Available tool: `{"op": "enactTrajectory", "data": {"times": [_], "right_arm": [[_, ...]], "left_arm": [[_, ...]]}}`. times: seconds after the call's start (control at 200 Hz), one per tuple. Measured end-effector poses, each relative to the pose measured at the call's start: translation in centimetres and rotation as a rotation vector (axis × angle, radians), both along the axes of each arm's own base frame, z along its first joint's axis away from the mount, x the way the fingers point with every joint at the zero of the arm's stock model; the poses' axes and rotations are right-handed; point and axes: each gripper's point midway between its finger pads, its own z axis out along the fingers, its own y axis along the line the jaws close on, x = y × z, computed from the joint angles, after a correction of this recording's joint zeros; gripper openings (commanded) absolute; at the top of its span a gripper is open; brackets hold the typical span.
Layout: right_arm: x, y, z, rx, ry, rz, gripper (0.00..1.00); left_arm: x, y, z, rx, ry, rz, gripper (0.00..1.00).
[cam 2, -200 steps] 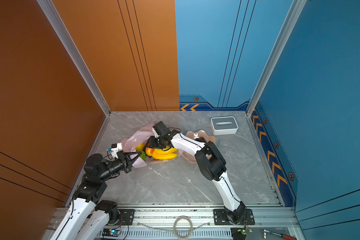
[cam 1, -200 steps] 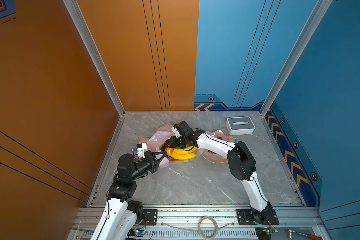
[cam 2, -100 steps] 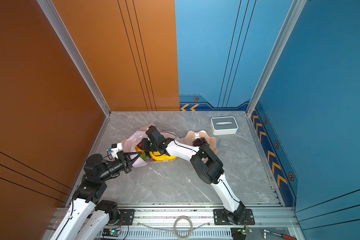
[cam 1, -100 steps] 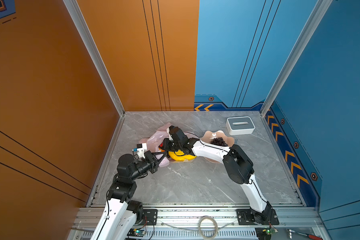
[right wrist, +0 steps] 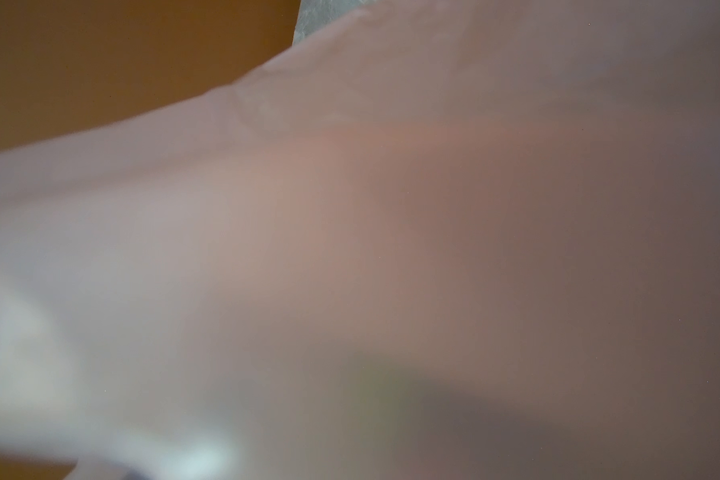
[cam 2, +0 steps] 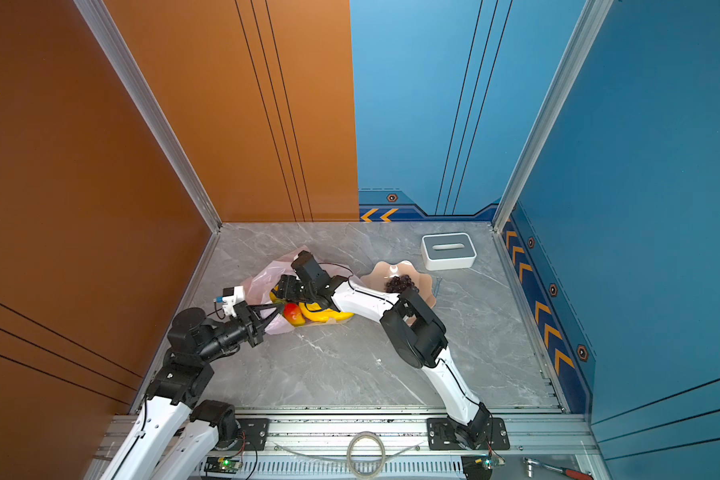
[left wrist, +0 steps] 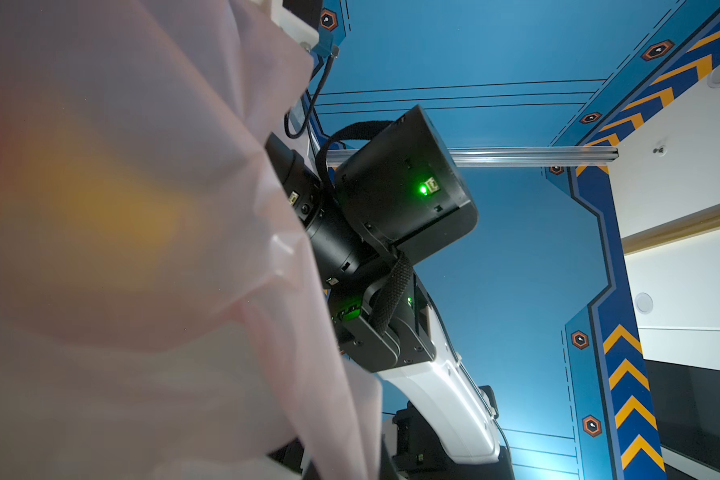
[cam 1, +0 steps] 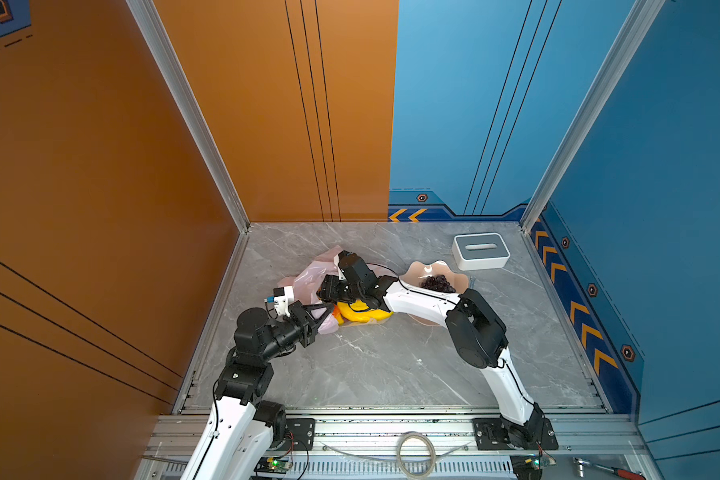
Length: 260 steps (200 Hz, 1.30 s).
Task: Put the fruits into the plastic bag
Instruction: 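Open the right gripper to release the mango inside the bag, then withdraw the right gripper from the bag back over the plate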
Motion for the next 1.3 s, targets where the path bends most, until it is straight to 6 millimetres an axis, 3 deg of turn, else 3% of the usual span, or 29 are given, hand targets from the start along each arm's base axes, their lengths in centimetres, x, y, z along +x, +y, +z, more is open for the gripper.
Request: {"op": "enactTrajectory", "data": {"times": [0.766, 1.016, 1.302], "right_arm": [[-0.6, -0.4, 0.0, -0.034, -0.005, 0.029, 0.80], [-1.7, -2.7, 1.3, -0.135, 0.017, 0.048, 0.83], [-2.7, -7.0, 2.2, -0.330, -0.001, 0.063, 0.86]], "left_arm": [[0.1, 0.0, -0.1, 0.001, 0.004, 0.000, 0.00], [0.1, 0.0, -0.1, 0.001, 0.006, 0.000, 0.00], [0.3, -0.1, -0.4, 0.003, 0.020, 0.000, 0.00]]}}
